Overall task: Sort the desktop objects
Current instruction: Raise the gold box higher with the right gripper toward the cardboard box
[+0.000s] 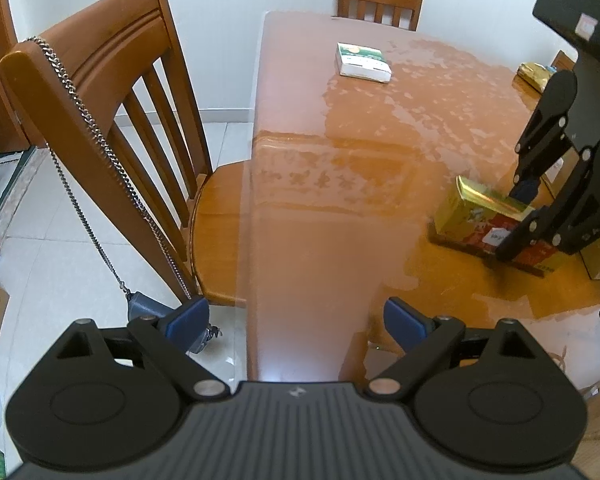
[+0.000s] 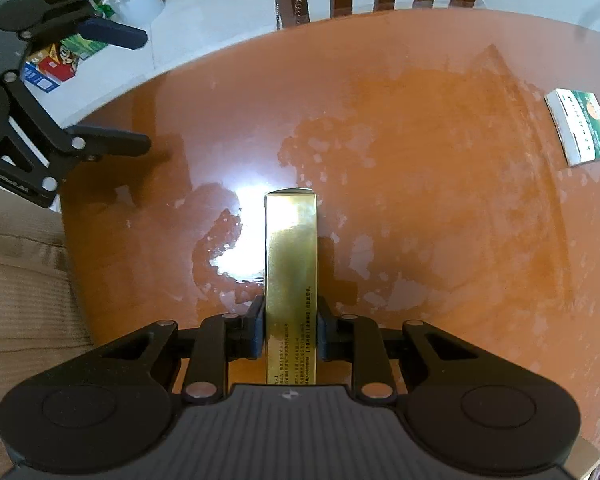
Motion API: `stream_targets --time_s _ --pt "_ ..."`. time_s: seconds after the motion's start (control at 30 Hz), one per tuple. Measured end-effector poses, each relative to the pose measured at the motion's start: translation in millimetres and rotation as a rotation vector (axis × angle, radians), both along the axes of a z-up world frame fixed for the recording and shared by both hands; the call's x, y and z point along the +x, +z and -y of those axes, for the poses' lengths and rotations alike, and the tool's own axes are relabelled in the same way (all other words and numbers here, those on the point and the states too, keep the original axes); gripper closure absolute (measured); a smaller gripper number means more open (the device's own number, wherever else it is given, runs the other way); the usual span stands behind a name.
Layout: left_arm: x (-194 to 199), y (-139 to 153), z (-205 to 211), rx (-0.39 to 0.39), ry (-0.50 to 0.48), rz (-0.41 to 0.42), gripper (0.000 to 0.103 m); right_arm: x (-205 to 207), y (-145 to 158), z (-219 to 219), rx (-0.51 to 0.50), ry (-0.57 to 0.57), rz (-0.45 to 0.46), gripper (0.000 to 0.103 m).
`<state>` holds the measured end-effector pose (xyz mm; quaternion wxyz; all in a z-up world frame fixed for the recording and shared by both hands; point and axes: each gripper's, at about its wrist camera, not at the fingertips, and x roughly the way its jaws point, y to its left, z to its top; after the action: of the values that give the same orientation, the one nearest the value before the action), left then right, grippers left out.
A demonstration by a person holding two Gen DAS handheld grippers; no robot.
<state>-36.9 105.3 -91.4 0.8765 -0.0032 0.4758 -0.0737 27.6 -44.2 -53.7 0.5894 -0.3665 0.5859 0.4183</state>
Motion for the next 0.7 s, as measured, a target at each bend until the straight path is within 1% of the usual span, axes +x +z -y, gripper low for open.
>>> stream_targets --time_s 0.3,0.43,0.47,0.53,0.7 --pt "-1 4 3 0.003 -0.037 0.008 0.009 0 18 12 0.035 -0.007 0.002 0.075" --pt "0 9 12 -0.001 -0.087 0.024 0.009 -2 19 16 0.041 -0.014 0.009 0.075" --pt "0 11 16 0.0 -0.103 0.031 0.009 2 16 8 0.04 -0.016 0.013 0.075" --pt "0 16 25 0.001 -0.136 0.045 0.009 -9 24 -5 0.041 -0.02 0.02 0.075" --pt "-1 25 49 0.002 -0.206 0.078 0.009 -12 41 11 0.056 -0.033 0.05 0.075"
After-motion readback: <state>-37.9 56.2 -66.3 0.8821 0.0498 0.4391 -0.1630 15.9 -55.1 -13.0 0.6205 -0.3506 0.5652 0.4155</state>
